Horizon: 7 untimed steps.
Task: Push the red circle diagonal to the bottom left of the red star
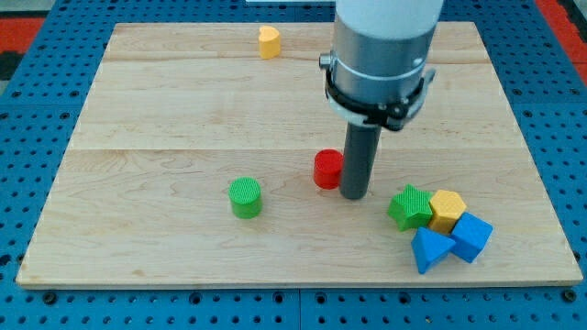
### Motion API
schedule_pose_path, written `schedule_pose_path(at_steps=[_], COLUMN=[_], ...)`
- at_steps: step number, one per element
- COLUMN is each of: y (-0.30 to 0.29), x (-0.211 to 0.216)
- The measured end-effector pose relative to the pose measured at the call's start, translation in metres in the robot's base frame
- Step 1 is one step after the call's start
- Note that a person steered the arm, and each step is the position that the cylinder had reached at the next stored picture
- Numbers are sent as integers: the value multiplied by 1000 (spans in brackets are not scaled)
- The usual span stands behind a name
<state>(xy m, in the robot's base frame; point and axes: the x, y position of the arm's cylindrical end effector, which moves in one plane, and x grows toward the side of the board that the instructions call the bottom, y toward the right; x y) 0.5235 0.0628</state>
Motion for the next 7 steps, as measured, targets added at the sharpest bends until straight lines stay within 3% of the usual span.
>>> schedule_pose_path(at_steps=[1, 5, 7], y=[-59, -5, 58], x=[4, -95, -100])
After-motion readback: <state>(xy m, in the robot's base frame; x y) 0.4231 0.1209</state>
